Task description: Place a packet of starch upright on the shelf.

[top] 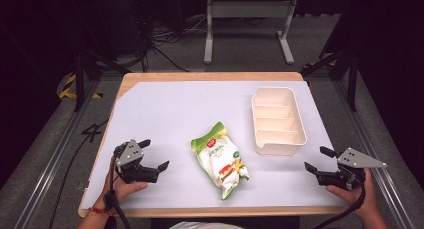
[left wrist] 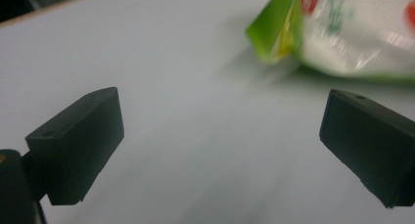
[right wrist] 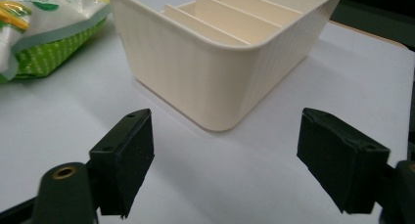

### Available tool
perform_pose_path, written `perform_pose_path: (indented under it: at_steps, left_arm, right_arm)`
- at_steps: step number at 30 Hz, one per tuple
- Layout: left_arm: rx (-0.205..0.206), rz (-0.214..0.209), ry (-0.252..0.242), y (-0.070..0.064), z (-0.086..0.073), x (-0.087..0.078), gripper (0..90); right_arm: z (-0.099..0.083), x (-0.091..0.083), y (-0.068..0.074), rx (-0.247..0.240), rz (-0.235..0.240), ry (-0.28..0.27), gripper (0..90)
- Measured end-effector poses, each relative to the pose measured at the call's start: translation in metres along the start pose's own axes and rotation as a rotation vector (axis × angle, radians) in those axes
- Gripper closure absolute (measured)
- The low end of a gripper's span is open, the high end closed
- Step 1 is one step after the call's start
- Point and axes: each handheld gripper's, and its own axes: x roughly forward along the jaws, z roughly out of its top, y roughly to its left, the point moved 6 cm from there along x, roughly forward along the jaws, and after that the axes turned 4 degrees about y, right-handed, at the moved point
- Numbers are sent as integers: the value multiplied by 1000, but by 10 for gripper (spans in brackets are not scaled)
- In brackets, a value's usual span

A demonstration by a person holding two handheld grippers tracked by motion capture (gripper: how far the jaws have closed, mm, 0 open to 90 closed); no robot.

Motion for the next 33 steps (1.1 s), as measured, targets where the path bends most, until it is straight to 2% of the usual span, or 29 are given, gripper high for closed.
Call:
perform_pose_path:
  at_steps: [2,4,6,8,10,11,12,14,17,20,22,24,26,30,33]
  left_arm:
    - [-12,5,-10,4,0,0,72]
    - [-37,1,0,8,-1,0,87]
    - [-50,-2,10,11,-3,2,93]
    - [-52,17,23,14,-3,4,82]
    - [-27,26,40,14,-2,5,68]
    - [6,44,54,13,-2,5,62]
    - [23,43,59,11,-3,5,65]
    - [11,26,63,8,-6,5,66]
    - [5,20,55,8,-8,4,68]
    - [-9,26,31,9,-8,1,68]
    - [-19,32,35,10,-9,0,69]
    - [-29,27,28,11,-10,0,72]
    - [-38,21,28,11,-12,-1,71]
    - [-36,19,39,10,-13,0,72]
    - [-22,-2,58,5,-14,3,72]
  right_arm:
    - [7,-4,3,-16,9,-12,247]
    - [15,-6,7,-15,40,-28,256]
    - [22,-7,12,-48,41,-23,274]
    - [32,-7,17,-69,71,-31,275]
    - [41,-5,20,-89,100,-27,277]
    - [47,-3,22,-114,97,-24,276]
    - [53,0,23,-134,95,-19,275]
    - [64,6,28,-174,105,-6,267]
    - [77,19,36,-244,103,3,254]
    - [87,33,42,-272,116,9,254]
    - [91,45,46,-296,122,13,269]
    - [95,55,52,-297,160,12,276]
    - [99,64,57,-327,166,34,276]
    - [107,78,66,-355,191,63,282]
    - [111,90,73,-368,222,120,299]
